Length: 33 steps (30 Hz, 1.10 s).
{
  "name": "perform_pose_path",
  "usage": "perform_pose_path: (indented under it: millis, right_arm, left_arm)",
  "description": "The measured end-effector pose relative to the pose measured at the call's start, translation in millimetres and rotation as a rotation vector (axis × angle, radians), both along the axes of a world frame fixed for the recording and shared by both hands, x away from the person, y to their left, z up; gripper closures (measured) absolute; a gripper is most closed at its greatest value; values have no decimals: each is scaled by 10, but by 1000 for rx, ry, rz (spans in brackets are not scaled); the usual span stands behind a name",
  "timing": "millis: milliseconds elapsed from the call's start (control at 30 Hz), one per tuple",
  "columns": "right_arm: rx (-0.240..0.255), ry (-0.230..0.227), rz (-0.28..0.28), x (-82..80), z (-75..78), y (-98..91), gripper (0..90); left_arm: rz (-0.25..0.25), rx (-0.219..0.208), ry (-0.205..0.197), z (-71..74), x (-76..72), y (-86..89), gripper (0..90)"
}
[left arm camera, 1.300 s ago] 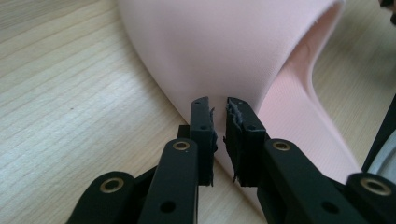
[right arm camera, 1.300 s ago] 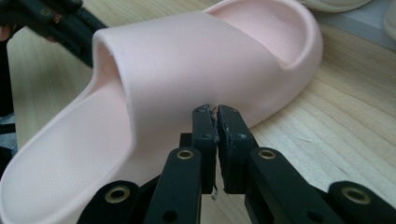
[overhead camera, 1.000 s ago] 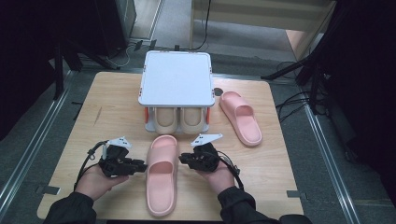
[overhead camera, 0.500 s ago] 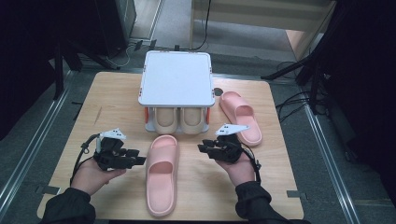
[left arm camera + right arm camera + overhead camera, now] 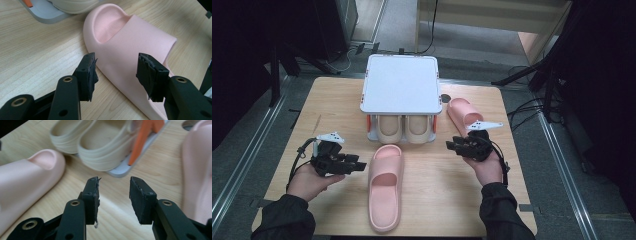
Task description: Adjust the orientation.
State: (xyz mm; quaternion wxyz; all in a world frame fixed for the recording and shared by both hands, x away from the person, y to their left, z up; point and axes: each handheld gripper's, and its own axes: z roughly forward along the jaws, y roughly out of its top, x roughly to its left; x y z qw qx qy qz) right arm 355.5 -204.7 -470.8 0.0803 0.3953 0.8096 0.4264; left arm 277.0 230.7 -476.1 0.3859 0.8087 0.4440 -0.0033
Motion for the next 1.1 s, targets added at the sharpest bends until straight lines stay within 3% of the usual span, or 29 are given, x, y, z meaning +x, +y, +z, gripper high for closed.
perform_pose_path:
  millis: [133, 467, 1100]
  right_arm:
    - [13, 4, -27, 155, -33, -118, 584]
    - [-10, 35, -92, 509, -170, -301, 560]
    - [-38, 70, -191, 966, -344, -395, 553]
  left_arm:
    - [5, 4, 1, -6, 3, 16, 476]
    - [20, 5, 5, -16, -49, 55, 461]
    - [76, -3, 16, -48, -251, 218, 455]
